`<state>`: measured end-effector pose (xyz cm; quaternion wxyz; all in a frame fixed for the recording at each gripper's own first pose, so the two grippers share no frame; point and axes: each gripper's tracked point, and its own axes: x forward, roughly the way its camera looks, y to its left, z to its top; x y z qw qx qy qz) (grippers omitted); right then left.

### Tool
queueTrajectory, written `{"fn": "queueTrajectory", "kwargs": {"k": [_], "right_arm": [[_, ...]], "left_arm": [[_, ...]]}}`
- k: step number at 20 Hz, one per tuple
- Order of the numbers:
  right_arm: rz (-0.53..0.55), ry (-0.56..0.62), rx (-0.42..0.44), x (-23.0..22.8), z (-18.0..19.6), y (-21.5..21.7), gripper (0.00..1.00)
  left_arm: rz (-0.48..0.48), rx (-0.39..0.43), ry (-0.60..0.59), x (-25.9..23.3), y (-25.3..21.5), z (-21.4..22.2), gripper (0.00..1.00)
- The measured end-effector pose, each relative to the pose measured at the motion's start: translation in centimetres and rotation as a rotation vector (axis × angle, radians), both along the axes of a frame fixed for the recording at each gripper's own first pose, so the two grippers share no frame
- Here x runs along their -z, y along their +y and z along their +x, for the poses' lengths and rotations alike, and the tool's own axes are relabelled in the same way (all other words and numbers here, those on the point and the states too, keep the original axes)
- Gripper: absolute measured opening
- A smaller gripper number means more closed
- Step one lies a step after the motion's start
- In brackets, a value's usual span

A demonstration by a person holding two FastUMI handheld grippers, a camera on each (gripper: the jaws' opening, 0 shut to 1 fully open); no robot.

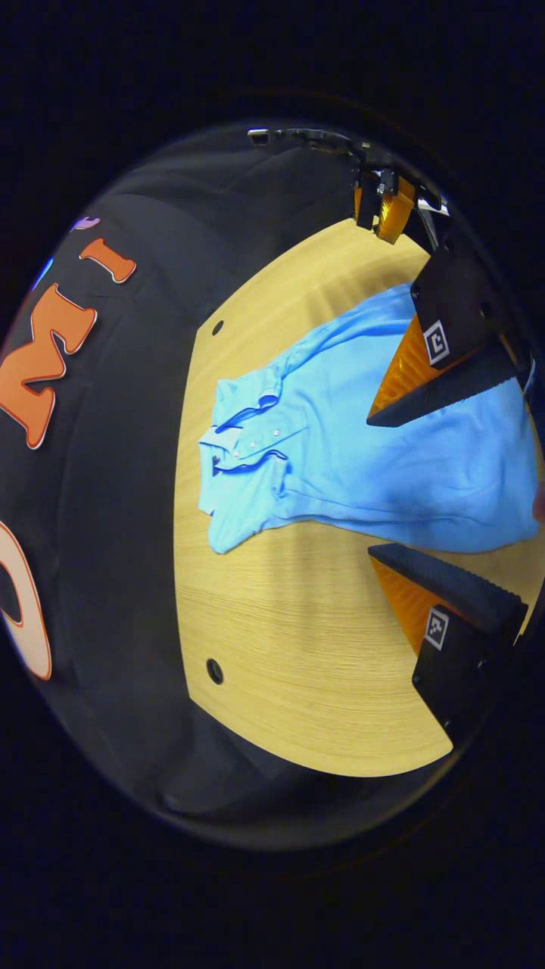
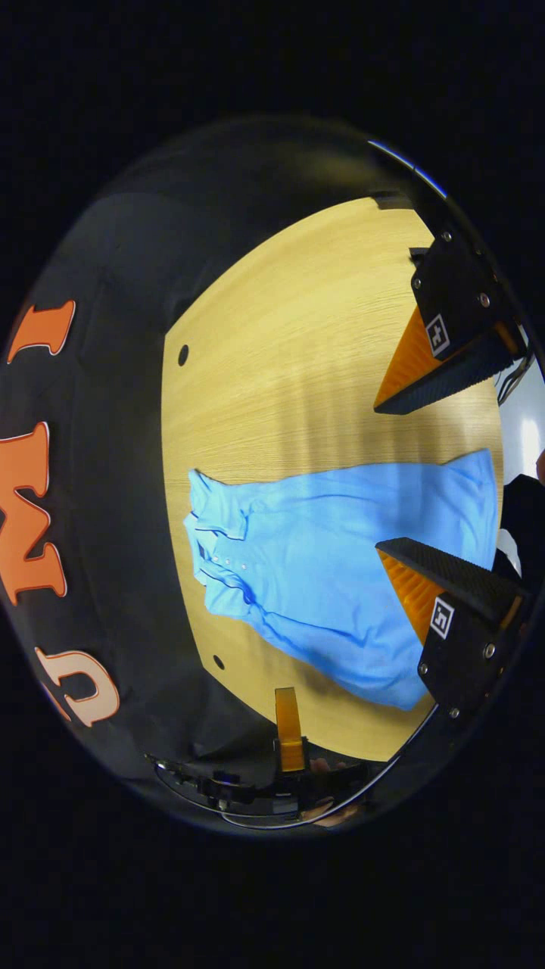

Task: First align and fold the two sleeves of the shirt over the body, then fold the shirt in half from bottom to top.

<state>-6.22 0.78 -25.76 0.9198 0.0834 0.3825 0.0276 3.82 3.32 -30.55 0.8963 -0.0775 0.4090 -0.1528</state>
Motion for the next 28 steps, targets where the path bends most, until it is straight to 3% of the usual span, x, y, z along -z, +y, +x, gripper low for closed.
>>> {"fn": "queueTrajectory", "kwargs": {"k": [11,21,25,26,27,28], "right_arm": [[-0.028,0.109,-0.127,5.7,-5.1,1.5,0.99],[-0.084,0.22,-0.17,10.1,-7.3,2.2,0.97],[-0.122,0.232,-0.149,10.3,-6.9,2.3,0.83],[-0.115,0.233,-0.135,10.3,-6.7,2.5,0.67],[-0.106,0.234,-0.117,10.2,-6.5,2.6,0.65],[-0.091,0.233,-0.095,10.2,-6.1,2.7,0.41]], "left_arm": [[0.094,-0.018,0.177,6.5,2.5,-14.1,1.0],[0.225,0.009,0.217,11.1,3.7,-16.7,1.0],[0.226,-0.007,0.223,11.2,3.2,-16.6,0.99],[0.223,-0.008,0.222,11.0,2.8,-16.6,0.99],[0.223,-0.009,0.219,10.8,2.4,-16.6,0.89],[0.22,-0.006,0.21,11.0,1.8,-16.6,0.8]]}}
